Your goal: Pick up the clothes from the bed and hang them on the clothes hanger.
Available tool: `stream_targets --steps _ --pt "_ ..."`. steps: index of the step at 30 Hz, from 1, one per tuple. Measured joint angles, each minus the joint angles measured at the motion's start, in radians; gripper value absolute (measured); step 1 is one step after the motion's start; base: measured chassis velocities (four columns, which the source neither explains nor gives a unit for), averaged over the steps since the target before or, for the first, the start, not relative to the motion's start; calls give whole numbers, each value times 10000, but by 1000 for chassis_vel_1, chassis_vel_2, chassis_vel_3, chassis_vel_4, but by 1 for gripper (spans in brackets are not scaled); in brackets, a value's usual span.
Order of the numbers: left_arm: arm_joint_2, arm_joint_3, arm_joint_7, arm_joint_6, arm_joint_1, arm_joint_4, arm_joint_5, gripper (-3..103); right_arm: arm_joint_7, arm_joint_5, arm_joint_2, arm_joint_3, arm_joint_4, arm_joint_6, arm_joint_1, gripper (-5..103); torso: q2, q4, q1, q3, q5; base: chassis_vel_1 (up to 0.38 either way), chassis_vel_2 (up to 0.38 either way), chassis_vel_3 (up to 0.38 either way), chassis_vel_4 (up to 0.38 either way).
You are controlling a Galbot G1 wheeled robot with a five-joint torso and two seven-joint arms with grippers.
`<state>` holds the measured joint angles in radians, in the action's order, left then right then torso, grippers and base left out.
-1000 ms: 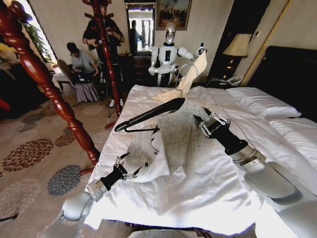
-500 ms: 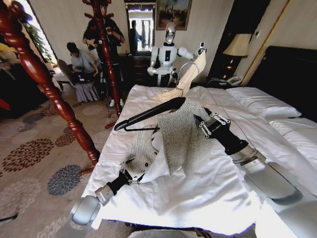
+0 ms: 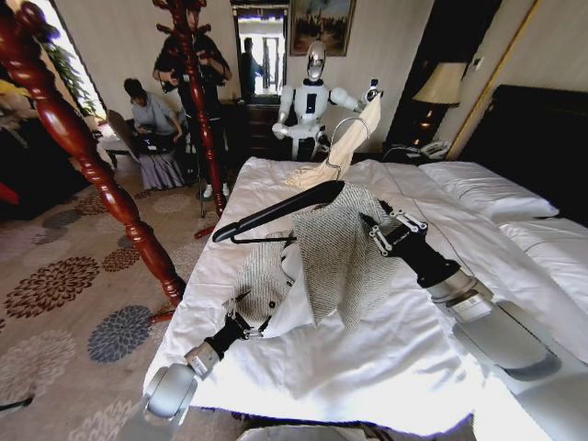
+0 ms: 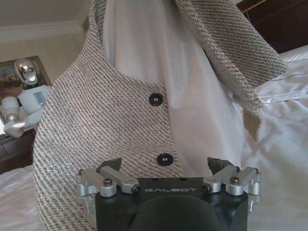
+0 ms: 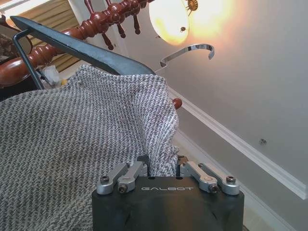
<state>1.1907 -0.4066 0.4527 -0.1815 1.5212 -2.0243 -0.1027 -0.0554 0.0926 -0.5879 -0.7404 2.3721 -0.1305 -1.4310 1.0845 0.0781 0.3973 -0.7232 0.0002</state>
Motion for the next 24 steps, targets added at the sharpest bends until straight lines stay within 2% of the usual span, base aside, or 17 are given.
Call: stream_targets --steps 3,11,19,24 --pt "285 128 -291 47 52 145 -652 100 0 17 -34 11 8 0 -10 24 0 -1 1 -1 0 0 0 0 0" --pt "472 151 -1241 174 54 250 -997 100 3 60 -87 4 92 -19 -70 24 -1 0 0 0 0 0 0 0 0" --pt "106 -287 -1722 266 -76 221 -749 100 6 107 -90 44 116 -37 -50 24 0 0 0 0 -1 0 0 0 0" --pt "-117 -638 -1891 302 -90 51 -258 100 9 107 -93 106 99 -40 -41 24 0 0 0 0 -2 0 0 0 0"
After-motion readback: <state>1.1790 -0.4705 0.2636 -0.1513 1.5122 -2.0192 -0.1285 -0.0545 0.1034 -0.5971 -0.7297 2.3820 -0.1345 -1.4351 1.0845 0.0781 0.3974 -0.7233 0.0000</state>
